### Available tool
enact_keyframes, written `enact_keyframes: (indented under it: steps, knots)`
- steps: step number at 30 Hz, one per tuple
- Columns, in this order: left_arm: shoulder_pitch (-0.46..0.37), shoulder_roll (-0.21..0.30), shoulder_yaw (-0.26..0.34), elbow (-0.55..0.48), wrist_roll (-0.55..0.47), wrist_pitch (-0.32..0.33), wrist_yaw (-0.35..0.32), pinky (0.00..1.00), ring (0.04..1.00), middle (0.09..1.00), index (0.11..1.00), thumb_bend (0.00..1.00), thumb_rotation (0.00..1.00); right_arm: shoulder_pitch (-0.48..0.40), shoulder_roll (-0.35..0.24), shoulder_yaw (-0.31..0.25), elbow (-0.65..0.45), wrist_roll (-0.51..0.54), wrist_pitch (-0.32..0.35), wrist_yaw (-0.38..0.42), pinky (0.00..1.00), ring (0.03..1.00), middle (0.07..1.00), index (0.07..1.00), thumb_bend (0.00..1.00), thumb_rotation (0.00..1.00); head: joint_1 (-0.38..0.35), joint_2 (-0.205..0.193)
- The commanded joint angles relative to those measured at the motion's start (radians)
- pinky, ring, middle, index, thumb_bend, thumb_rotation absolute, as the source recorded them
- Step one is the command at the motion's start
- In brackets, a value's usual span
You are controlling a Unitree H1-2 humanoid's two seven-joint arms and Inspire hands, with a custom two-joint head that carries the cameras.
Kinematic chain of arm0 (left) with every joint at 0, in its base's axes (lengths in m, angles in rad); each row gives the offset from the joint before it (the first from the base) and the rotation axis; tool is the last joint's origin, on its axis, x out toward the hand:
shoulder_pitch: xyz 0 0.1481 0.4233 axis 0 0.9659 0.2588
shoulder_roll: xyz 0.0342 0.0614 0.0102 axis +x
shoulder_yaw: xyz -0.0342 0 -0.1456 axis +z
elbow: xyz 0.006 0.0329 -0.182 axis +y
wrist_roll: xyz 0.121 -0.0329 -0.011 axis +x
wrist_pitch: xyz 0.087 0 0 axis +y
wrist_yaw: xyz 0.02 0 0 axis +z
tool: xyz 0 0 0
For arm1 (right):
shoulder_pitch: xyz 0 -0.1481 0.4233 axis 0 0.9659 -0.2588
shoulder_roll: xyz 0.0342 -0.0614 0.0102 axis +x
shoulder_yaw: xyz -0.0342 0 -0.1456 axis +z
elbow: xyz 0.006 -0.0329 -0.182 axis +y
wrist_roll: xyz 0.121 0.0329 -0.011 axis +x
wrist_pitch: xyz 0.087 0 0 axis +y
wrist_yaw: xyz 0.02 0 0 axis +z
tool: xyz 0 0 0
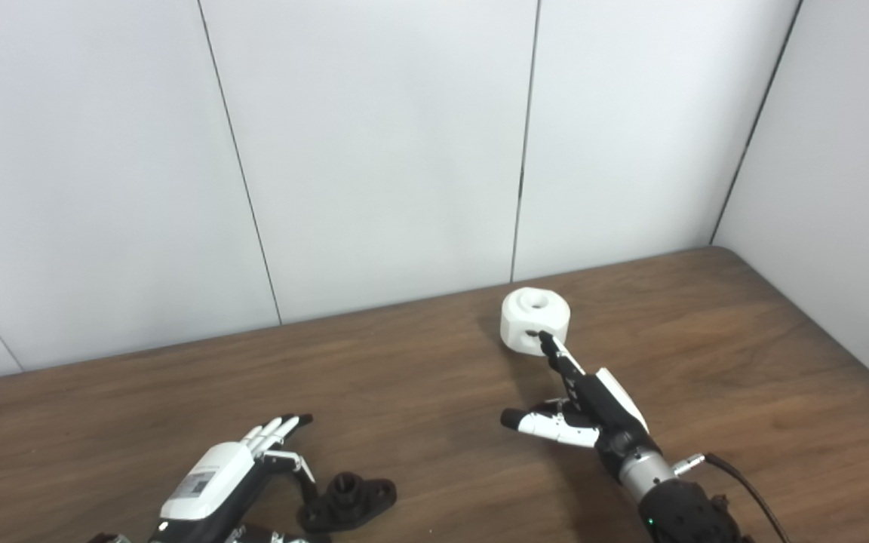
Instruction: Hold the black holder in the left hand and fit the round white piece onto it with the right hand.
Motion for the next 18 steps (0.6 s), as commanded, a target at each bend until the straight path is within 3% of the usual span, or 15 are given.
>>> enact_keyframes:
  steps: [1,9,18]
  knots:
    - [0.001,0.008,-0.022,-0.010,0.044,0.023,-0.045,1.00,1.000,0.985,0.762,1.00,0.34,0.036,-0.003,-0.007,0.041,-0.040,0.086,0.035,0.71,0.849,0.912,0.940,0.51,0.79,0.002,0.001]
    - [0.001,0.009,-0.023,-0.022,0.046,0.053,-0.055,1.00,1.000,0.993,0.799,1.00,0.38,0.033,0.012,-0.028,0.044,-0.062,0.086,0.049,0.74,0.870,0.929,0.956,0.53,0.79,0.006,-0.001]
    - [0.007,0.023,-0.023,-0.080,0.055,0.150,-0.122,1.00,1.000,1.000,0.884,1.00,0.47,0.031,0.018,-0.033,0.037,-0.112,0.086,0.077,0.74,0.866,0.920,0.952,0.51,0.82,0.013,0.001]
